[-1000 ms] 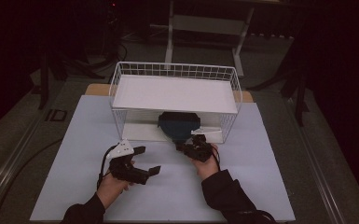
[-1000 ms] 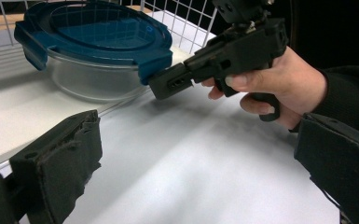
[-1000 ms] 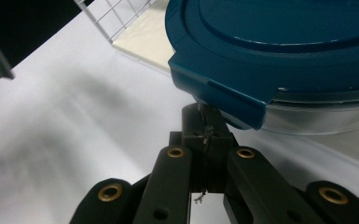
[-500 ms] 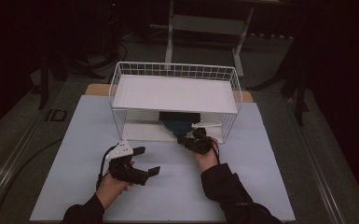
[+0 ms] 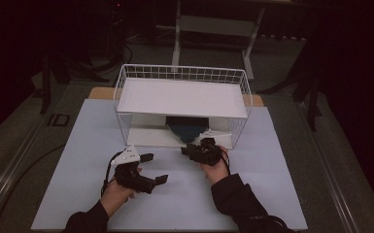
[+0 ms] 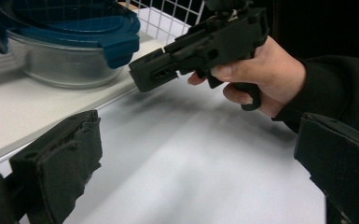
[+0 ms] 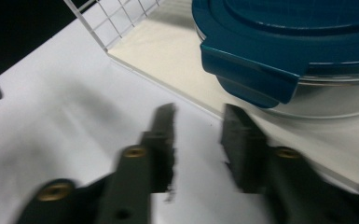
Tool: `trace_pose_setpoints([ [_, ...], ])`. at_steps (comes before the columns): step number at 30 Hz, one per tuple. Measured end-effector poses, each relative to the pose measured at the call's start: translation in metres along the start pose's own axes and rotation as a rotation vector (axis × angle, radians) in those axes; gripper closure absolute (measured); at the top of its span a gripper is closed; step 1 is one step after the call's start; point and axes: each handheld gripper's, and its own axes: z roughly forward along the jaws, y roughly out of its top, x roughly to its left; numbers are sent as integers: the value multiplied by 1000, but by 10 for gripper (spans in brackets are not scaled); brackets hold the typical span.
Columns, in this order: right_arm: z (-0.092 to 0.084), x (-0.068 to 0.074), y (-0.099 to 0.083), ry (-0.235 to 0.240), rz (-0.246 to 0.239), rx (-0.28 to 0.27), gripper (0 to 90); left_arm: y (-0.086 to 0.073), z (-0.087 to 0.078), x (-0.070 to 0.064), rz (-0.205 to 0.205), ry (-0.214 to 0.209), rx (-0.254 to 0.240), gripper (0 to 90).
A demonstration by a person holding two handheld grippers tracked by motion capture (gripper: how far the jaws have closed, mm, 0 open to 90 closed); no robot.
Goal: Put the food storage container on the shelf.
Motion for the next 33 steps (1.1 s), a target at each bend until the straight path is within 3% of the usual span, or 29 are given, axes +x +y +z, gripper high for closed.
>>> trace_pose_setpoints([
  [1, -3, 1, 0, 5, 3, -10, 457, 1, -1, 0, 1, -3, 1, 11],
  [3, -6, 1, 0, 6, 5, -13, 404, 4, -2, -1, 15, -13, 3, 12],
  [4, -15, 3, -1, 40, 14, -43, 266, 6, -3, -1, 22, -22, 2, 11],
  [6, -23, 5, -1, 85, 11, -52, 176, 8, -5, -1, 32, -32, 1, 11],
  [10, -37, 10, -3, 125, -7, -65, 146, 11, -9, -1, 30, -38, 0, 11],
  [20, -73, 18, -19, 110, -96, -79, 143, 14, -24, -8, 51, -29, 12, 11],
  [33, -108, 19, -51, 77, -108, -93, 143, -3, -34, -15, 66, -30, 30, 11],
])
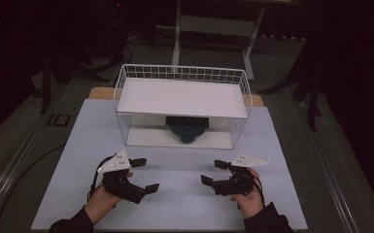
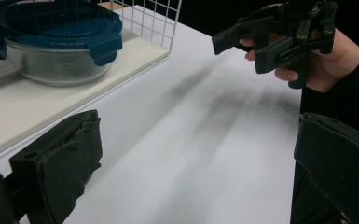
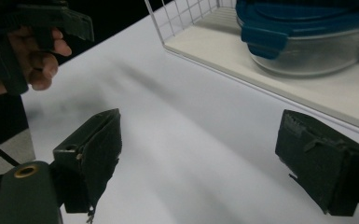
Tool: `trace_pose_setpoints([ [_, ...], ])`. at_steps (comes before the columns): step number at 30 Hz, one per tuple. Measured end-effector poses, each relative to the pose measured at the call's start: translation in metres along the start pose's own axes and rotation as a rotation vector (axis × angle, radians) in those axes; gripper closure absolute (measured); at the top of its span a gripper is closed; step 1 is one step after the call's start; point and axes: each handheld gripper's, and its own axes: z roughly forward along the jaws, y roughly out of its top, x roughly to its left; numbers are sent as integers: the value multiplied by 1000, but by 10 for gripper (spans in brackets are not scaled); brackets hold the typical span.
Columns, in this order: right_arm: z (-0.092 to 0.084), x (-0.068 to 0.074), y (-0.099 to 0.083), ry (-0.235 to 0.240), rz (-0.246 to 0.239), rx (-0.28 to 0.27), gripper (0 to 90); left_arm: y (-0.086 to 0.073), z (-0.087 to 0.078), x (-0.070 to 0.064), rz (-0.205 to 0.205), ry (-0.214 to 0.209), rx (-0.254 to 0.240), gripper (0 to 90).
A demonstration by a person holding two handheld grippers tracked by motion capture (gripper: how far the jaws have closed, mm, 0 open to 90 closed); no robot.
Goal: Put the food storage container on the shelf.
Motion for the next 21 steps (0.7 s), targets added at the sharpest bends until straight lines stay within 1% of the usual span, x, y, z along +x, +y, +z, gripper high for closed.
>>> trace_pose_setpoints([
  [1, 0, 0, 0, 0, 0, 0, 143, 0, 0, 0, 0, 0, 0, 11],
  [2, -3, 0, -2, -8, 0, -3, 143, -4, -1, -1, 7, 8, 1, 11],
  [3, -9, 0, -8, -21, 15, -14, 145, -5, -1, -1, 10, 10, -1, 11],
  [9, -19, -6, -21, -34, 10, -14, 149, -11, -3, 1, 5, 18, 0, 11],
  [13, -20, -10, -29, -28, 7, 3, 150, -15, -2, 2, 5, 24, 2, 11],
  [15, -19, -12, -32, -33, -8, 15, 150, -18, -1, 4, 0, 23, 4, 11],
  [18, -16, -15, -36, -35, 2, 25, 150, -20, -1, 7, -21, 11, 5, 11],
  [21, -15, -16, -38, -36, 12, 29, 150, -21, 0, 7, -14, 17, 10, 11],
])
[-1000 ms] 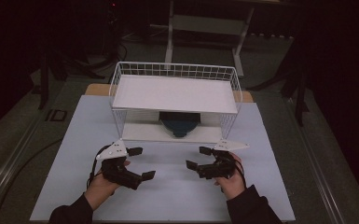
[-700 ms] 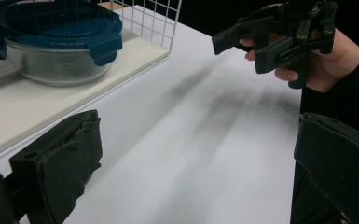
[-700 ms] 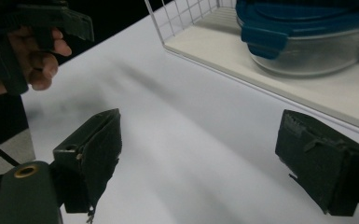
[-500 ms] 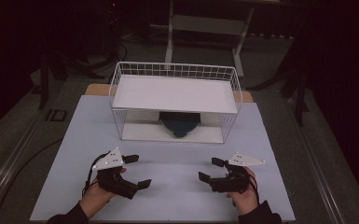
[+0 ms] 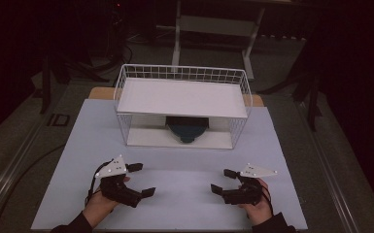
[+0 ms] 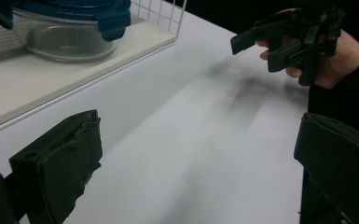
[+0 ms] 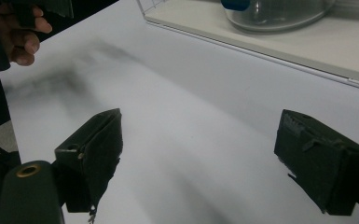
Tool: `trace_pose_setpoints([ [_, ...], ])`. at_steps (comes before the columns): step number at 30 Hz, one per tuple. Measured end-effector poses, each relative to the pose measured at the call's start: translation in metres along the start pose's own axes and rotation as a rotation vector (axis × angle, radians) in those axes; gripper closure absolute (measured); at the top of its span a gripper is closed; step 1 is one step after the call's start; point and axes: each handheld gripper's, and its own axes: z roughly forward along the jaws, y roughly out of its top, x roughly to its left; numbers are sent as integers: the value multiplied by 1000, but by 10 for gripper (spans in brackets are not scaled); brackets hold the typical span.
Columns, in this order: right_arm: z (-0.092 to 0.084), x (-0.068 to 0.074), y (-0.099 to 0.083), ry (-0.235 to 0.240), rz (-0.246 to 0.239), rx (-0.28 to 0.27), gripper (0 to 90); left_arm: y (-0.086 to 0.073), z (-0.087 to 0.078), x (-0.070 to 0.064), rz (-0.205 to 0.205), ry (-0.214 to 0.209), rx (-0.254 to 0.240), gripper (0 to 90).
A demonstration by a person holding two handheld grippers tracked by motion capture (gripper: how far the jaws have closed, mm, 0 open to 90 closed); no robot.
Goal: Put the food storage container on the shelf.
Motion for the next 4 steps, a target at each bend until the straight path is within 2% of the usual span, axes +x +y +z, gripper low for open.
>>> trace_pose_setpoints([
  [4, 1, -1, -1, 2, 7, 4, 151, 0, 0, -1, 7, 0, -2, 11],
])
